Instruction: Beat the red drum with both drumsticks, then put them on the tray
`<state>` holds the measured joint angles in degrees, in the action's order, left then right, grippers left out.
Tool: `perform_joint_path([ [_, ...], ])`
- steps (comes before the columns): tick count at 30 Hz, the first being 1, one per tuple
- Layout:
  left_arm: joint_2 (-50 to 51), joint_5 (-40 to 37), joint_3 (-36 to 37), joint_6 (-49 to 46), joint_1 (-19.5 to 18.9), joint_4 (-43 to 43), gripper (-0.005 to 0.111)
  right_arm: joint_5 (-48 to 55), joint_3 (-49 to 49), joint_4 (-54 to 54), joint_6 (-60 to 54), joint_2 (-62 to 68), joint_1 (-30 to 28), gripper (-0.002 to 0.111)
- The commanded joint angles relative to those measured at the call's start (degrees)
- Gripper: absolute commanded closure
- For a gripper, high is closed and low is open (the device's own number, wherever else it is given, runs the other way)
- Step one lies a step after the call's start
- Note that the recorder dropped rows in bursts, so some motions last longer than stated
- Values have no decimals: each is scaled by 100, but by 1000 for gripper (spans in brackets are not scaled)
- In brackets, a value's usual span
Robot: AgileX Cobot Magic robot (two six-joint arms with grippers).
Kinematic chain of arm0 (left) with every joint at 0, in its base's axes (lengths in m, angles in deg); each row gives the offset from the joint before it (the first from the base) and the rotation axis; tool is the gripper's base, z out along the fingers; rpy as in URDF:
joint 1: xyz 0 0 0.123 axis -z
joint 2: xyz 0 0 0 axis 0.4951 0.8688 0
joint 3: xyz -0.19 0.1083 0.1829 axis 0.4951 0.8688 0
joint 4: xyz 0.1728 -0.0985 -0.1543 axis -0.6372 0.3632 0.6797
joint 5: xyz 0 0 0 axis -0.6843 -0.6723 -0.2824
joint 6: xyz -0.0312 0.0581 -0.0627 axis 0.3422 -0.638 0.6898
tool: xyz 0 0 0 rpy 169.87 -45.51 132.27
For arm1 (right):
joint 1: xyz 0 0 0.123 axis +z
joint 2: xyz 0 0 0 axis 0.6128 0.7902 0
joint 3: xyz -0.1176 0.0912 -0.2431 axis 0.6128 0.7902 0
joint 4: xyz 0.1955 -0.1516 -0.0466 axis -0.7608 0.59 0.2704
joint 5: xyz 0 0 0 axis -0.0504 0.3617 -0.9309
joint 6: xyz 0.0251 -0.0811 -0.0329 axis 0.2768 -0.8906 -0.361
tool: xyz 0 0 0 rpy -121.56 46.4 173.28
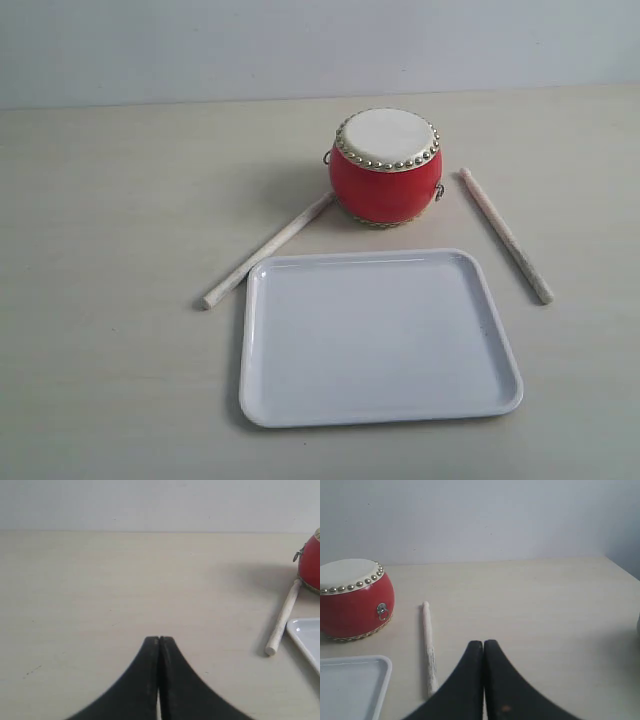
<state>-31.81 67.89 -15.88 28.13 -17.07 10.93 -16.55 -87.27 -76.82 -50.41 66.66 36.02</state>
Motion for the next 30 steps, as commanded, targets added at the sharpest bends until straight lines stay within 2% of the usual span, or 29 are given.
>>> perform_joint_path([
  [1, -31, 33, 18, 4, -2, -9, 107, -57, 26, -3, 5, -34, -21, 108],
  [23, -31, 33, 18, 4, -2, -9, 107, -74, 26, 12, 5, -34, -21, 108],
  [28, -31, 33, 18, 4, -2, -9, 107, -889, 26, 32, -8, -34, -21, 108],
  [30, -31, 33, 18, 4, -2, -9, 107, -1166, 26, -540, 195, -34, -21, 108],
])
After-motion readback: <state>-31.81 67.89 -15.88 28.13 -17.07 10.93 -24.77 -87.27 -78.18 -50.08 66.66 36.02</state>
